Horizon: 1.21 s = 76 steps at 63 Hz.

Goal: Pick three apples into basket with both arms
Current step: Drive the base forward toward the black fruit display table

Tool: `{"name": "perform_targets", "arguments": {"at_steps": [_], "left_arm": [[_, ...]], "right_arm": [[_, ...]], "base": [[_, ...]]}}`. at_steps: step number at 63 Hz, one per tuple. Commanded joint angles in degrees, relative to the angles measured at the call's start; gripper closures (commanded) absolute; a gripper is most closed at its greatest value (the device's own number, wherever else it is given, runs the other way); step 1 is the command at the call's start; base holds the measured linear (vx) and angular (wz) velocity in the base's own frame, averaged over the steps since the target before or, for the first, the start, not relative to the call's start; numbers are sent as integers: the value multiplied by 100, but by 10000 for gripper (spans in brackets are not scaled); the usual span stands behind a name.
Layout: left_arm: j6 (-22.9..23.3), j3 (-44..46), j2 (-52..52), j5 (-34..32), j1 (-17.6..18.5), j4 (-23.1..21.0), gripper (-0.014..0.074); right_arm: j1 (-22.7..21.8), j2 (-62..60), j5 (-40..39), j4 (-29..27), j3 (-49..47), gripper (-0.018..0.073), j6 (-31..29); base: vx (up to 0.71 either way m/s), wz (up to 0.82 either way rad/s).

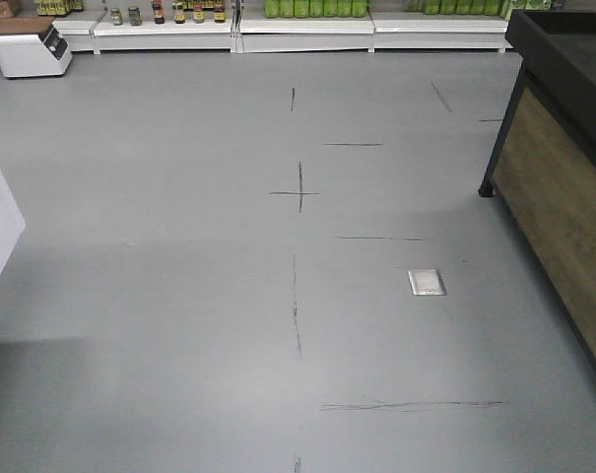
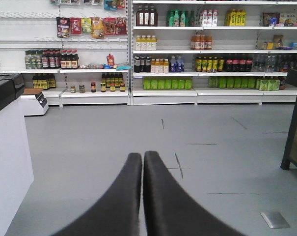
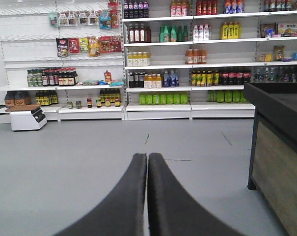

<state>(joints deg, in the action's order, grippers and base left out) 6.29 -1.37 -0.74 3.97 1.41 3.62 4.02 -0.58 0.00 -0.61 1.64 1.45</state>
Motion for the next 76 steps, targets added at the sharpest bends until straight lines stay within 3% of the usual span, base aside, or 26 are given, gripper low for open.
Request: {"name": "perform_targets", "arguments": {"at_steps": [1,76], "left_arm": [[38,-135,-84,-431,-4,-17,603],[38,-135,-84,-431,-4,-17,603]], "right_arm": [[3,-44,-418,17,83,568,-43],[3,-44,-418,17,83,568,-43]], "base": [[0,0],[1,0]]}}
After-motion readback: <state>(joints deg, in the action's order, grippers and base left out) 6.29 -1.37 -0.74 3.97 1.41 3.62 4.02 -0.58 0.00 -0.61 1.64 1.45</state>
